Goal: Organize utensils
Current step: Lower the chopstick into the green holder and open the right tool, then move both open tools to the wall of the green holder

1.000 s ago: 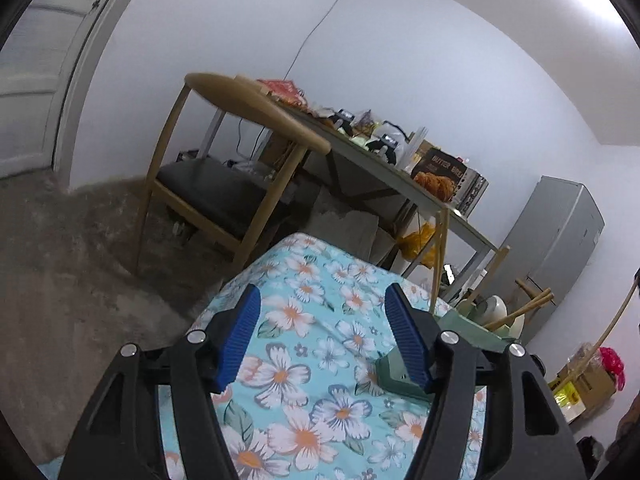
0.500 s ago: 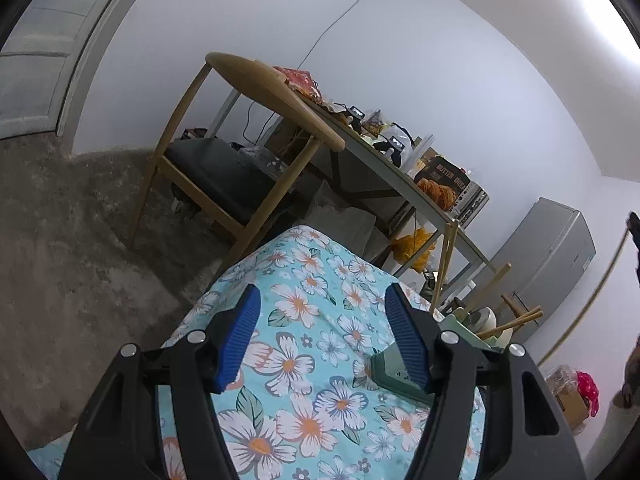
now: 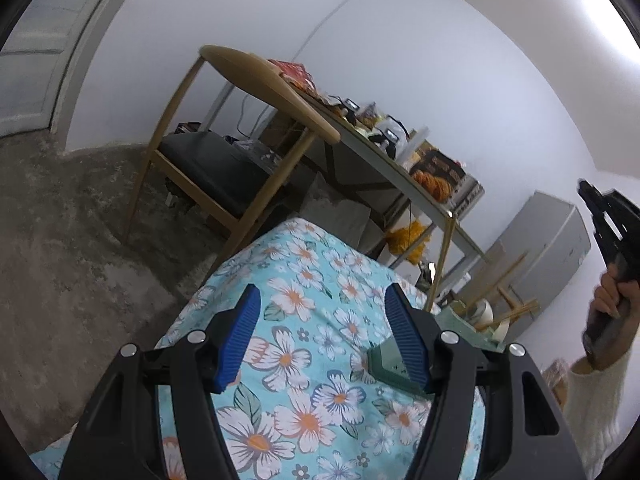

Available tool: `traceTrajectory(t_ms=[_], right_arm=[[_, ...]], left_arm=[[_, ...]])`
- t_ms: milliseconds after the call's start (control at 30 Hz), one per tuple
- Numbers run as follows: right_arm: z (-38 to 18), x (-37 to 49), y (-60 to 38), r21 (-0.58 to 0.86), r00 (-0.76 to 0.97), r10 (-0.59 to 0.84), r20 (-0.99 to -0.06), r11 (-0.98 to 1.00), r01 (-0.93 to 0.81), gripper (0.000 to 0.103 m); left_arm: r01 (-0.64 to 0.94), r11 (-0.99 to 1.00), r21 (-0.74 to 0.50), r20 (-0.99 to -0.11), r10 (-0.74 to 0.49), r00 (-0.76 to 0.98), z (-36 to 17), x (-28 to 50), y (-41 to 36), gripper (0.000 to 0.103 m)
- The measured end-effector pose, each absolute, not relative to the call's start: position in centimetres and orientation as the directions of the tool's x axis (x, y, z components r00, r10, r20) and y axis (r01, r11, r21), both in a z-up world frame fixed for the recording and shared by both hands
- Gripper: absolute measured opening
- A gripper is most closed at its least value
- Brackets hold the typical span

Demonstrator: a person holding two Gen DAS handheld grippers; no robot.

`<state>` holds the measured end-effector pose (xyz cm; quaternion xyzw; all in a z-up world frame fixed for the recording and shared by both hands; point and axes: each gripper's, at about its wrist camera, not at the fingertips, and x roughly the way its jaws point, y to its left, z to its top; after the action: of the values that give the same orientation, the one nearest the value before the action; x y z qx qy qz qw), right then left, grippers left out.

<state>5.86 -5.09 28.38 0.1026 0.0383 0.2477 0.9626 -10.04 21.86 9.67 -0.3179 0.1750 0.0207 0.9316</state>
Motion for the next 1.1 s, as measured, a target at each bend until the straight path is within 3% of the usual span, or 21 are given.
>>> traceTrajectory(t_ms=[367, 467, 633, 733, 967, 1100], right_arm=[[28.4, 5.0, -5.7, 0.219, 0.852, 0.523, -0.028, 0.835, -0.505, 0.008], [27.9, 3.7, -7.7, 0.232, 0.856, 0.515, -0.036, 0.838, -0.494, 0.018], [25.7, 1.8, -11.9, 0.244, 0.879, 0.471, -0.069, 0.863, -0.443, 0.046], [22.9, 0.5, -14.9, 0.256, 0.904, 0.414, -0.111, 0.891, -0.376, 0.055], [13.2, 1.6, -19.9, 0.459, 0.860, 0.436, -0.264, 0.841, -0.286, 0.064], [9.7, 3.6, -18.6, 0.454, 0.821, 0.464, -0.333, 0.842, -0.292, 0.064]], left_arm=[[-0.142, 0.824, -0.548, -0.353, -0.074, 0.933, 9.8, -9.5, 20.7, 0.062], [-0.145, 0.830, -0.539, -0.365, -0.074, 0.928, 9.7, -9.2, 20.2, 0.062], [-0.126, 0.866, -0.483, -0.386, -0.081, 0.919, 9.8, -8.3, 18.3, 0.062], [-0.100, 0.880, -0.464, -0.410, -0.114, 0.905, 9.5, -7.3, 16.9, 0.062], [-0.030, 0.934, -0.357, -0.422, -0.133, 0.897, 9.6, -4.8, 12.4, 0.062], [0.040, 0.961, -0.273, -0.440, -0.162, 0.883, 9.5, -1.9, 9.1, 0.062]])
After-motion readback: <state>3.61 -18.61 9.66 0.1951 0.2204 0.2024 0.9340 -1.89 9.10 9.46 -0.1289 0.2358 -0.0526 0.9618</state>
